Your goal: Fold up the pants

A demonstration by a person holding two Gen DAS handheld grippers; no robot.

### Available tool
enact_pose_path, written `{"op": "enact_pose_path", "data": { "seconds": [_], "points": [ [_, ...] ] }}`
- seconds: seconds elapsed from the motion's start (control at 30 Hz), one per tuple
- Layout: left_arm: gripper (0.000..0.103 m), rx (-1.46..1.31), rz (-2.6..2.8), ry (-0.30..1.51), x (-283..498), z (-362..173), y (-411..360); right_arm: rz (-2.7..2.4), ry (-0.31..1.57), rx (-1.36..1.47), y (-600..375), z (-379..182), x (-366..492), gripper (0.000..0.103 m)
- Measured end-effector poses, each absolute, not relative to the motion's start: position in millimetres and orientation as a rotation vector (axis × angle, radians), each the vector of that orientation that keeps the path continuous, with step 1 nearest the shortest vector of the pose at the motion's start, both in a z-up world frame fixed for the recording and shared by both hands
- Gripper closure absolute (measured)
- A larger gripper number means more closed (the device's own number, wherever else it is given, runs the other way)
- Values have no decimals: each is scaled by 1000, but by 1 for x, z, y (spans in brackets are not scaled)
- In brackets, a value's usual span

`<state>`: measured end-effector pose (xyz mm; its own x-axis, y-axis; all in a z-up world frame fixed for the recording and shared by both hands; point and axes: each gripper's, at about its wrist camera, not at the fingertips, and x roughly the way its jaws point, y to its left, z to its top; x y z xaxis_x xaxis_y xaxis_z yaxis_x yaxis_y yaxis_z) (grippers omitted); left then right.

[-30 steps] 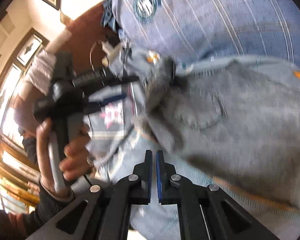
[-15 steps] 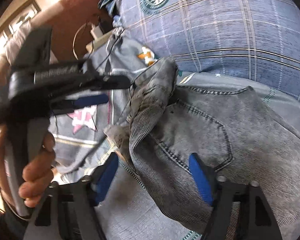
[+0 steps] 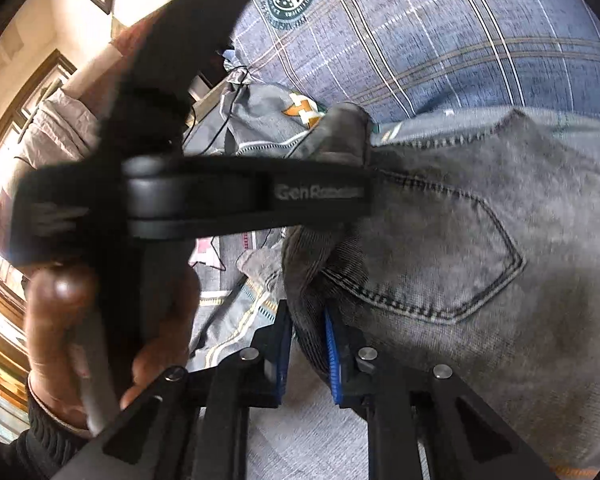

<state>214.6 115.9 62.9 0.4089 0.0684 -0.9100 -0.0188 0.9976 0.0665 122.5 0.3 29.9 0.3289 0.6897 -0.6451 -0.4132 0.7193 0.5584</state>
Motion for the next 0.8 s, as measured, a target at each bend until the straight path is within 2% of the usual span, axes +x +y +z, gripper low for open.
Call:
{"op": "enact_pose_path", "data": {
  "seconds": [0.07, 0.1, 0.23, 0.37, 0.47, 0.53, 0.6, 0.67, 0.8],
  "points": [
    [89, -40, 60, 1132, 204, 70, 129, 735, 997, 327, -1, 30, 121, 88],
    [92, -115, 56, 1105, 196, 79, 141, 731, 998, 328, -1, 30, 122, 88],
    [93, -409, 74, 965, 153, 97, 188, 713, 971, 317, 2, 42, 122, 88],
    [94, -588, 157, 1079, 140, 56, 217, 697, 1018, 321, 10, 35, 129, 88],
    [93, -623, 166, 1079, 134, 53, 221, 682, 1064, 360, 12, 24, 127, 88],
    [89, -611, 170, 1069, 129, 56, 220, 679, 1053, 363, 12, 26, 121, 85],
    [80, -575, 201, 1080, 124, 56, 218, 656, 1056, 360, 12, 29, 115, 85],
    [57, -548, 248, 1096, 118, 51, 217, 645, 1065, 343, 13, 30, 111, 85],
    [57, -570, 234, 1069, 110, 54, 219, 643, 1086, 347, 10, 30, 107, 85]
  ]
}}
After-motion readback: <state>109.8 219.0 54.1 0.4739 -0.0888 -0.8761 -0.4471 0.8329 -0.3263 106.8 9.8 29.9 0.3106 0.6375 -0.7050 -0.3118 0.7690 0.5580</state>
